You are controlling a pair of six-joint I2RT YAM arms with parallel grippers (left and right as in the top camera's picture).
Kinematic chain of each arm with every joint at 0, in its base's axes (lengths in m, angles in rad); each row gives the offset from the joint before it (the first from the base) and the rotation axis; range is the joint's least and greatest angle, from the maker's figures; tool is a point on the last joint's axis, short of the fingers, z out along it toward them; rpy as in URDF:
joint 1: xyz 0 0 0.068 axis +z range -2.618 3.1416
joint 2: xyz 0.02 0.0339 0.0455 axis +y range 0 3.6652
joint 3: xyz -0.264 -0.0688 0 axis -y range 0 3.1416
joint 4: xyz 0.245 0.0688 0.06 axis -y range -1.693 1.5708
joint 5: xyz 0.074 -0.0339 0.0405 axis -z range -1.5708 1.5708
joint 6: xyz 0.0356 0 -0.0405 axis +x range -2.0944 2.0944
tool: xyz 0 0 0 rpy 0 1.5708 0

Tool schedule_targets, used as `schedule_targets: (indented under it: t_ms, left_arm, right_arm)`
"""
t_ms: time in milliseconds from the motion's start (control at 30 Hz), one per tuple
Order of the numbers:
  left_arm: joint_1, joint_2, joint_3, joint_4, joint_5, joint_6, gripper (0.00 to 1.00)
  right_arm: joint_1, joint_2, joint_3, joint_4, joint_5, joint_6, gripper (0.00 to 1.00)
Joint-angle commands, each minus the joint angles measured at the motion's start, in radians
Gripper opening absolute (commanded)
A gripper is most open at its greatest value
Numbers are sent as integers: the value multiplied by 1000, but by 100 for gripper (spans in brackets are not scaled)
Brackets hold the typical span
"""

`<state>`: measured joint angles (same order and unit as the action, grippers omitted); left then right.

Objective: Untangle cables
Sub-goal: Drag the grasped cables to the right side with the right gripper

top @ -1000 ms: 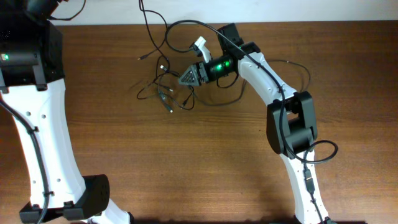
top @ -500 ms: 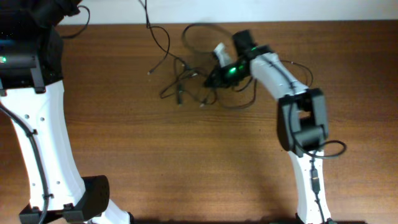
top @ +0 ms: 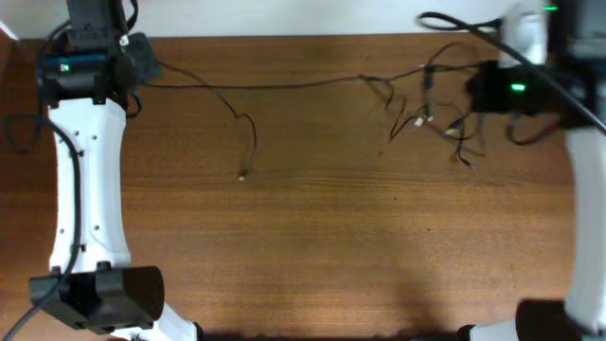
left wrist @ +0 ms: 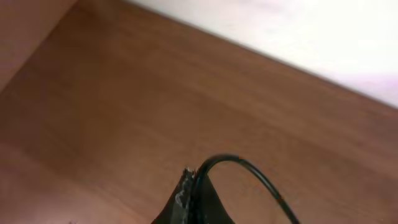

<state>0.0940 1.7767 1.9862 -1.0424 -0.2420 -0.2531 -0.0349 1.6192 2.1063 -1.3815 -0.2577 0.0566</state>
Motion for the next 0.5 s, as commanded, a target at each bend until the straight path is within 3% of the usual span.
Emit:
schedule_targets:
  t_ms: [0,100,467]
  left_arm:
    - [74,5,-109,62,-50,16,0]
    - [148,49,-132,69,-45,16,0]
    - [395,88,-132,190,7,24,0]
  right_arm:
    - [-107,-72,26,0,30,34,4]
    - [-195,-68,26,-18,13,56,4]
    - [-250,91,26,-72,102,80,4]
